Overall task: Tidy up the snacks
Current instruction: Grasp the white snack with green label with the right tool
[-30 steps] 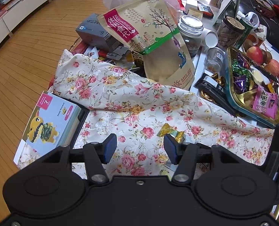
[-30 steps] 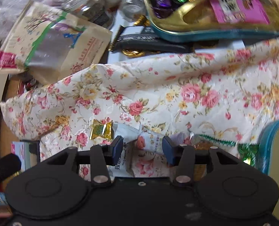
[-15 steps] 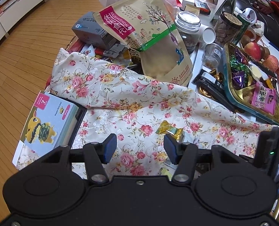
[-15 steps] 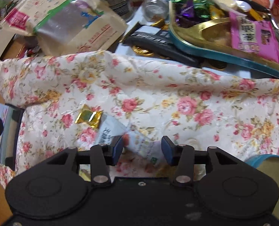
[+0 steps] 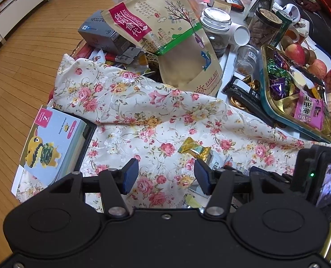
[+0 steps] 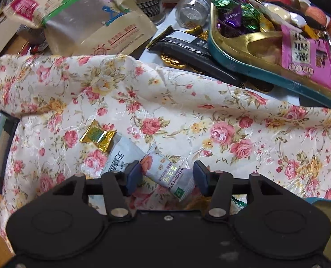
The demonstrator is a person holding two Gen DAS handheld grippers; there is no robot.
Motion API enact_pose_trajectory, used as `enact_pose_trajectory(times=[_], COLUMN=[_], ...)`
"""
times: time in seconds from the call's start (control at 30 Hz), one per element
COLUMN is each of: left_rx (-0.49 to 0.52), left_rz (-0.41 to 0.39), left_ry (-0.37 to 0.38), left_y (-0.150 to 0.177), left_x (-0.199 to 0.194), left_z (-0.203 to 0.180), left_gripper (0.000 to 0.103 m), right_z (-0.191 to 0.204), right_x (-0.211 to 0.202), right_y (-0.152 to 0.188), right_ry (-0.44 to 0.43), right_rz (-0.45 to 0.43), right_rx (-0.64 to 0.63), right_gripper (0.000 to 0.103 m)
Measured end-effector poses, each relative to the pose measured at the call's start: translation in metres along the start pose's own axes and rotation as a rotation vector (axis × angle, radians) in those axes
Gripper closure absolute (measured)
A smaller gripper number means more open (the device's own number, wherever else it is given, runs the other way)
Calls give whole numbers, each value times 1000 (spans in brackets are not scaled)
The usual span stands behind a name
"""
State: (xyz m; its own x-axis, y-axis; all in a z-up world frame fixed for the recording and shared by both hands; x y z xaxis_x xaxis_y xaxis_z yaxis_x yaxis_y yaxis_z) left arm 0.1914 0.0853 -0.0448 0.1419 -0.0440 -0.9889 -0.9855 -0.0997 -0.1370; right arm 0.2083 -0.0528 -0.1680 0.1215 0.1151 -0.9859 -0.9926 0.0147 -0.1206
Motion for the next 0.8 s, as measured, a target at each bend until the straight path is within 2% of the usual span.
enact_pose_trajectory(times=[0.03, 0.07, 0.1, 0.13, 0.17, 0.23, 0.33, 0.4, 0.43, 0.47, 0.5, 0.57, 0.63, 0.7, 0.8], left_rx=[2, 4, 7, 9, 12, 18, 13, 8, 4, 1, -1, -5, -10, -14, -8], left_rz=[-2, -3, -5, -7, -7, 1, 18, 26, 26, 23, 20, 14, 14, 18, 14], left_ry=[-5, -9, -14, -18, -22, -30, -37, -32, -32, -37, -42, -45, -42, -36, -35], left_y=[0, 0, 0, 0, 0, 1, 4, 5, 5, 5, 4, 2, 1, 0, 0], left_x=[0, 0, 0, 0, 1, 4, 10, 11, 11, 11, 10, 9, 9, 9, 9], left_z=[0, 0, 0, 0, 0, 1, 4, 5, 6, 7, 7, 9, 9, 10, 9], left_gripper=[42, 42, 42, 42, 42, 42, 42, 42, 42, 42, 42, 42, 42, 42, 42], right_z=[-2, -1, -4, -7, -9, -14, -16, -15, -16, -14, -13, -7, 1, 8, 22], right_x=[-1, -3, -5, -8, -10, -14, -19, -24, -26, -26, -24, -20, -12, -8, -6], right_y=[-1, -2, -2, -2, -1, 0, 0, -1, -3, -3, -4, -5, -3, 0, 7], right_ry=[-20, -37, -22, -16, -37, -82, -80, -53, -45, -50, -58, -84, -93, -63, -21], right_rz=[2, 8, 13, 20, 24, 30, 9, -28, -44, -47, -43, -29, -8, -11, -12], right_rx=[12, 26, 39, 52, 63, 105, 107, 92, 85, 78, 78, 69, 29, -32, -146], right_gripper=[55, 65, 89, 98, 101, 101, 98, 83, 79, 69, 66, 66, 62, 56, 55])
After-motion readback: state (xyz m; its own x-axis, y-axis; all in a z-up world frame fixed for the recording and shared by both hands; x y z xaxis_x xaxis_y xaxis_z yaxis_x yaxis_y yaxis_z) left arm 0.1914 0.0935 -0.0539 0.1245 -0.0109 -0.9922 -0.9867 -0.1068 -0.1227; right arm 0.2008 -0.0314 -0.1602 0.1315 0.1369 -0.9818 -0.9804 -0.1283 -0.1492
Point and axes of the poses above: each gripper's, at about its wrist camera, not at the fingertips, and x roughly the way its jaws point, z to its left, y to its underside, the point moved 8 cm from there along x, roughly the way its jaws point, and after that the axes turned 13 degrees about z, right-handed, at the moved point
